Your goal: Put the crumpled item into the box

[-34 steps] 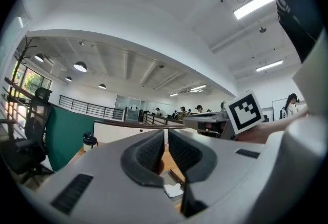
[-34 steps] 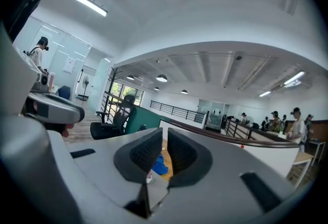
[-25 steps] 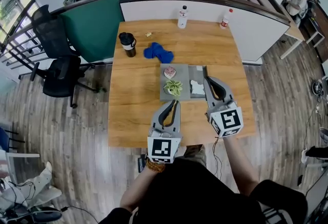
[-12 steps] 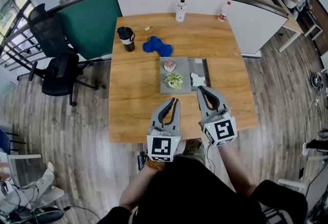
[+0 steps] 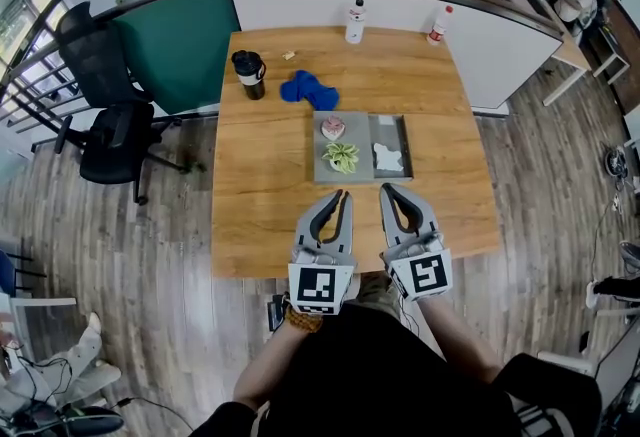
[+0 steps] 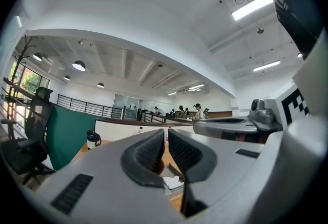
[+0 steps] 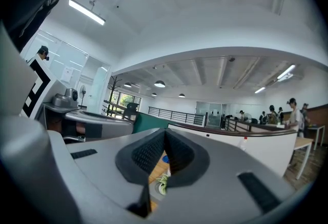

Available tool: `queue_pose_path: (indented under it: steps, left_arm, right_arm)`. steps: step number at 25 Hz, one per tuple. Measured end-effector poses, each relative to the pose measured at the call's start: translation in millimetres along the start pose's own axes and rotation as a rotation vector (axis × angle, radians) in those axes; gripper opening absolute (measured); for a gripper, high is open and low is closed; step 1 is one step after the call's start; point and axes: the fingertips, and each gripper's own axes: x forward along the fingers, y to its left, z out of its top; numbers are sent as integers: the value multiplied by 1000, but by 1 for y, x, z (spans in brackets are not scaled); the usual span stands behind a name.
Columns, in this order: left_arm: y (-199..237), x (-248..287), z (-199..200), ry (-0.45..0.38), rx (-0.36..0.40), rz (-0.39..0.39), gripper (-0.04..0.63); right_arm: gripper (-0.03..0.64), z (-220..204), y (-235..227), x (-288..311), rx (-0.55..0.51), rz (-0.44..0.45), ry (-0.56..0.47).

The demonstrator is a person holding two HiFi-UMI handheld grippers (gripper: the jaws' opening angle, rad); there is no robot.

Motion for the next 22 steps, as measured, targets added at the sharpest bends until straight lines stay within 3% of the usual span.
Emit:
queue_pose_path:
  steps: [8,15,22]
  left_arm:
    - [-1,3,3,-9,2,0,41]
    - [-9,2,4,-18,73,-23,41]
    - [-7,-2,-1,-4,58,-14,41]
  right_arm:
    - [6,5,9,-1,1,16,-9]
    - [8,2,8,0,11,7,-2]
    - [8,-11,10,-3,29,24,35]
